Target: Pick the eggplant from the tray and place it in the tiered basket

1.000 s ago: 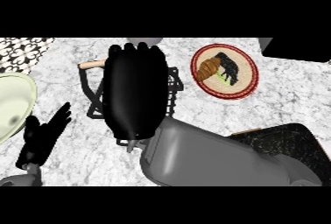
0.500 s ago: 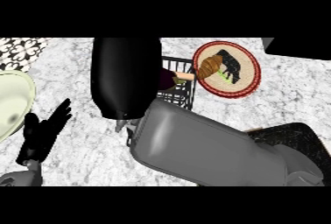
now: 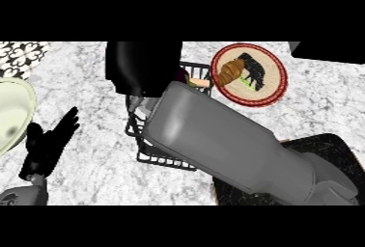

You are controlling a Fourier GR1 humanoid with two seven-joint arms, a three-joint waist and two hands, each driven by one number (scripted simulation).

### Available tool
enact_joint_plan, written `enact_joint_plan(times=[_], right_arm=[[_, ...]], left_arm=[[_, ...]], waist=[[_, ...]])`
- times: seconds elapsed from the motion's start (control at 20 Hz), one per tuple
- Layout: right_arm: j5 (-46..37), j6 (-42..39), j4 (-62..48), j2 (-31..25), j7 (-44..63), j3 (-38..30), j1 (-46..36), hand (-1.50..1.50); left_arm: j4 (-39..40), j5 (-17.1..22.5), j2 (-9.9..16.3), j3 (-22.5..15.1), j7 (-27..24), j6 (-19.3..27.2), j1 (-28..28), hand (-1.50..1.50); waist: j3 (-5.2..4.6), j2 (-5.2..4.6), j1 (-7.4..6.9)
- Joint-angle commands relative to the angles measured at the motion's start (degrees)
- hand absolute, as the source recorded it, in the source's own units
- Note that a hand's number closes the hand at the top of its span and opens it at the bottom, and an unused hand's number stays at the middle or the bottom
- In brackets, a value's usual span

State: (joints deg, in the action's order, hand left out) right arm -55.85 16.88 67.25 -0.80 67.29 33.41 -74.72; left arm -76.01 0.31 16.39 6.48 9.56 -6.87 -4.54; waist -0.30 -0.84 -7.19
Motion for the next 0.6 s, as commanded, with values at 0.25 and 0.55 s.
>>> enact_joint_plan(times=[0.25, 0.55], right_arm=[[-0.78, -11.94, -17.78, 0.77, 3.87, 5.57, -9.29, 1.50], [4.36, -18.36, -25.57, 0.77, -3.01, 7.40, -16.80, 1.50]], left_arm=[[0.01, 0.93, 1.21, 1.89, -0.83, -0.46, 1.68, 0.00], [-0.12, 1.15, 0.95, 2.14, 0.84, -0.09, 0.76, 0.00]], waist=[[-0.01, 0.66, 2.32], [0.09, 0.44, 3.08]])
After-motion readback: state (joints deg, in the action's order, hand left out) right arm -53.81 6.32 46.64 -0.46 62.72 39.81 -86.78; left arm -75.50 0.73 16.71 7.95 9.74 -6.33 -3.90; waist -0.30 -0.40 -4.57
